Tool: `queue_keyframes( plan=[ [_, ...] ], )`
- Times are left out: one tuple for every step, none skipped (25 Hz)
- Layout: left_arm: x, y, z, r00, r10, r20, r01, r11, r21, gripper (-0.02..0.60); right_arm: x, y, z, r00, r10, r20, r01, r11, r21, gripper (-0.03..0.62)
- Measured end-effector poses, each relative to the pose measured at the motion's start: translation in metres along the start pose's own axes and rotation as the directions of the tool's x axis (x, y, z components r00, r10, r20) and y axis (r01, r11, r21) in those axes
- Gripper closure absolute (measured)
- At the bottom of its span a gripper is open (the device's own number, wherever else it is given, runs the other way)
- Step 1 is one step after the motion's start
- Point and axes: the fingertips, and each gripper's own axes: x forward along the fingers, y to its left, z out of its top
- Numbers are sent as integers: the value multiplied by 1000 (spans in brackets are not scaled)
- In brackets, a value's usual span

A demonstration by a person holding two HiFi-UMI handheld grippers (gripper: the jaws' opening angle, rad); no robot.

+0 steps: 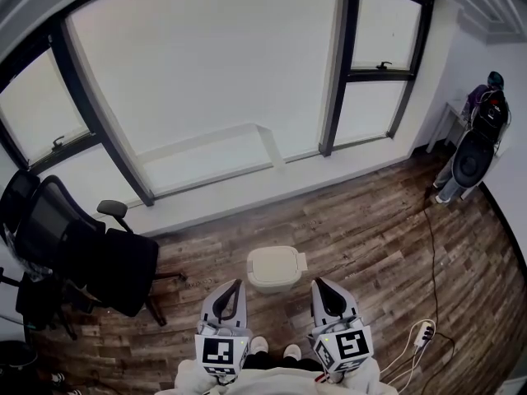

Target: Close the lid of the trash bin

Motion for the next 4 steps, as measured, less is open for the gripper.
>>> queue_keyframes(
  plan=[
    [1,1,0,1000,2,4,-3,1000,2,572,1,-1,0,1000,0,0,0,1000,-2,572],
    [3,2,-1,1000,5,8,-5,1000,4,572,2,-2,0,1000,0,1,0,1000,-3,571],
    [4,3,-1,1000,7,9,-7,1000,5,572,3,-2,0,1000,-1,1,1,1000,-4,571],
    [6,5,0,1000,8,9,-8,1000,5,572,4,-3,0,1000,-2,2,2,1000,-5,572]
  ],
)
